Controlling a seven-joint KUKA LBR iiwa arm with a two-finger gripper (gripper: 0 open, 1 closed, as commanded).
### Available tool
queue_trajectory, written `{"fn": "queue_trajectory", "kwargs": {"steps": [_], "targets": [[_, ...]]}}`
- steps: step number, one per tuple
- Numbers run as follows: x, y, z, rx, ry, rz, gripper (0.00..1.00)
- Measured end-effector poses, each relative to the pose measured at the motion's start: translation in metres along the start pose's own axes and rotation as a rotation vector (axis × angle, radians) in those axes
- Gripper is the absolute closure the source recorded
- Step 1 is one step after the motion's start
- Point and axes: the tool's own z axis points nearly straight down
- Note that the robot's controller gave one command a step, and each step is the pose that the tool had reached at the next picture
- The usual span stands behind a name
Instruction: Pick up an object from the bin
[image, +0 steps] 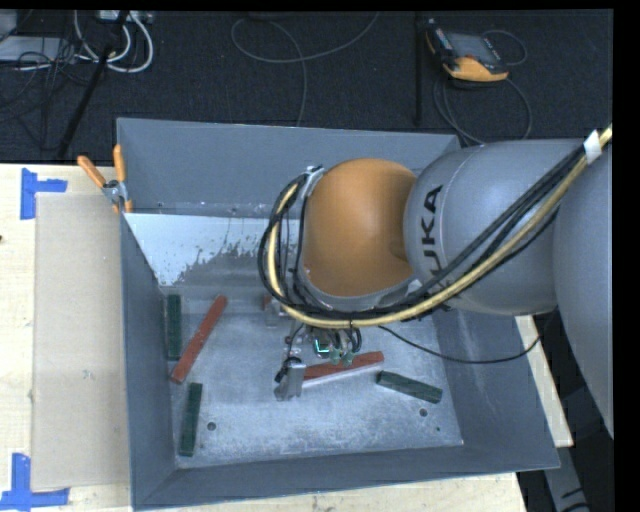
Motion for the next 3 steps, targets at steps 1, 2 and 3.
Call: {"fn": "queue_trajectory", "kwargs": {"steps": [1, 2, 3], "targets": [[-0.019, -0.072, 0.101, 0.003, 0.0, 0.055, 0.0], [-0.029, -0.092, 0.106, 0.0, -0.008, 0.033, 0.0], [-0.029, -0.09, 0.105, -0.002, -0.009, 0.035, 1.0]]}}
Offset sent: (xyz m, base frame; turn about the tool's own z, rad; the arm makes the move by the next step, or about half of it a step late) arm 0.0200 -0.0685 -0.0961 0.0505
